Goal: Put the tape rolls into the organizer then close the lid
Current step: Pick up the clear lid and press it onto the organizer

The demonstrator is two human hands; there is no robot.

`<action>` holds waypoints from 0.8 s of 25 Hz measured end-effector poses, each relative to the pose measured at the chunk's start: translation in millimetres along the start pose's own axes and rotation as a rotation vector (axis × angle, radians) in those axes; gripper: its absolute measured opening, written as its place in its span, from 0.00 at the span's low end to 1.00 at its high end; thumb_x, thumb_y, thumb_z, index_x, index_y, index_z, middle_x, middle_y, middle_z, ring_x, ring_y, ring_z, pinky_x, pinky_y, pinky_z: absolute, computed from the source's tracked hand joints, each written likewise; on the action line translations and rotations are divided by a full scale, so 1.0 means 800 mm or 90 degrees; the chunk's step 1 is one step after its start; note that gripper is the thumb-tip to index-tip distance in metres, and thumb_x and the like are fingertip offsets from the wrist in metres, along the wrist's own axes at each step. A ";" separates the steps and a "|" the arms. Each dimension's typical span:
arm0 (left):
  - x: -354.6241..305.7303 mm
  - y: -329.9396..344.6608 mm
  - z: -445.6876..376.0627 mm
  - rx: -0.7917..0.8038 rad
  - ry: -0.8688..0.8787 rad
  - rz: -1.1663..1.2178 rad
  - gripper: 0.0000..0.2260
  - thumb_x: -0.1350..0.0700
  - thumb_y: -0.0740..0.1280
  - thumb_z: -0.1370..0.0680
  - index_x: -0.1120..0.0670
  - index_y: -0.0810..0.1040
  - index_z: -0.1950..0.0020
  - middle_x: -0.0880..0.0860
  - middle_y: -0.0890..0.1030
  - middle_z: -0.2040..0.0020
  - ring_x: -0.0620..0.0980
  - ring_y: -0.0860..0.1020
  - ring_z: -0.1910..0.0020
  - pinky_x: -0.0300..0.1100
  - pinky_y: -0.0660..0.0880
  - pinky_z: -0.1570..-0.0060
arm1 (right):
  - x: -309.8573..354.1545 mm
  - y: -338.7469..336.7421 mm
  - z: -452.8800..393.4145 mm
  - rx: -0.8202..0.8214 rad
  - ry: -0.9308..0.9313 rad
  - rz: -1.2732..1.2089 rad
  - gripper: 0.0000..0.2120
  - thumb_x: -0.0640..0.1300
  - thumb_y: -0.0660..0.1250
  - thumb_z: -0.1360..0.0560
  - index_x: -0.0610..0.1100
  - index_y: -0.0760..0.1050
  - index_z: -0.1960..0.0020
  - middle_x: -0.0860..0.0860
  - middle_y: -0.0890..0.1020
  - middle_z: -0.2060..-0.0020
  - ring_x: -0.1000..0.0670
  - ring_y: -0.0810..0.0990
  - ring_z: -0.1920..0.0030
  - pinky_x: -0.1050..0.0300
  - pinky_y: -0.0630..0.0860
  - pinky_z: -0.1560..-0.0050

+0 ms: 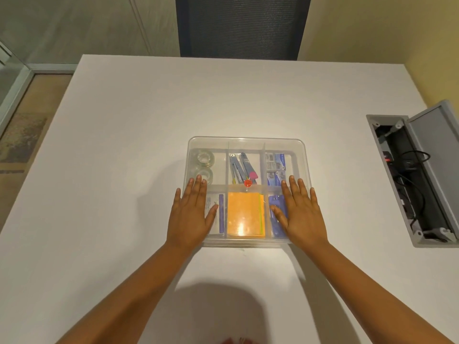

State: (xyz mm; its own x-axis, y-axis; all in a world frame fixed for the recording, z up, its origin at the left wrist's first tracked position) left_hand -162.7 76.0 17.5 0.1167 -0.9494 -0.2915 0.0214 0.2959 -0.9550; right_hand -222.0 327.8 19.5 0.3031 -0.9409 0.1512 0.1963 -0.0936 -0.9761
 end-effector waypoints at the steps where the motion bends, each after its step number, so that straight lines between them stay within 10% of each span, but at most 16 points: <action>1: 0.000 0.000 0.000 -0.002 0.000 0.004 0.30 0.42 0.48 0.23 0.54 0.46 0.25 0.52 0.51 0.23 0.47 0.43 0.26 0.46 0.39 0.28 | 0.000 0.000 0.000 -0.001 0.001 0.002 0.40 0.69 0.27 0.31 0.48 0.39 0.25 0.49 0.48 0.23 0.49 0.43 0.24 0.51 0.38 0.27; 11: -0.017 -0.011 0.007 0.016 0.109 0.005 0.35 0.32 0.42 0.27 0.51 0.39 0.26 0.50 0.43 0.24 0.53 0.40 0.25 0.52 0.43 0.27 | 0.020 -0.016 0.010 0.034 -0.128 0.003 0.37 0.72 0.35 0.30 0.54 0.36 0.27 0.53 0.38 0.26 0.48 0.34 0.26 0.44 0.38 0.26; 20: -0.032 0.014 0.029 0.077 0.233 -0.182 0.40 0.28 0.48 0.30 0.52 0.54 0.26 0.53 0.62 0.26 0.61 0.60 0.28 0.68 0.56 0.36 | 0.053 -0.002 0.032 0.029 -0.324 0.133 0.34 0.65 0.57 0.28 0.50 0.60 0.27 0.46 0.63 0.27 0.35 0.57 0.28 0.29 0.50 0.34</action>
State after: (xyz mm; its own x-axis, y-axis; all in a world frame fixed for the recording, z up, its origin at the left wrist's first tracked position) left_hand -142.2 106.2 16.0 -0.2678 -0.9627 -0.0392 0.1198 0.0070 -0.9928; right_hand -185.8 296.4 31.5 0.7505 -0.6604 0.0225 0.1200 0.1027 -0.9874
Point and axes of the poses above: each hand's wrist, its own z-axis away from the middle knuckle, its own y-axis out of the palm, x = y × z, the point moved 4 cm from there along -z, towards the middle knuckle
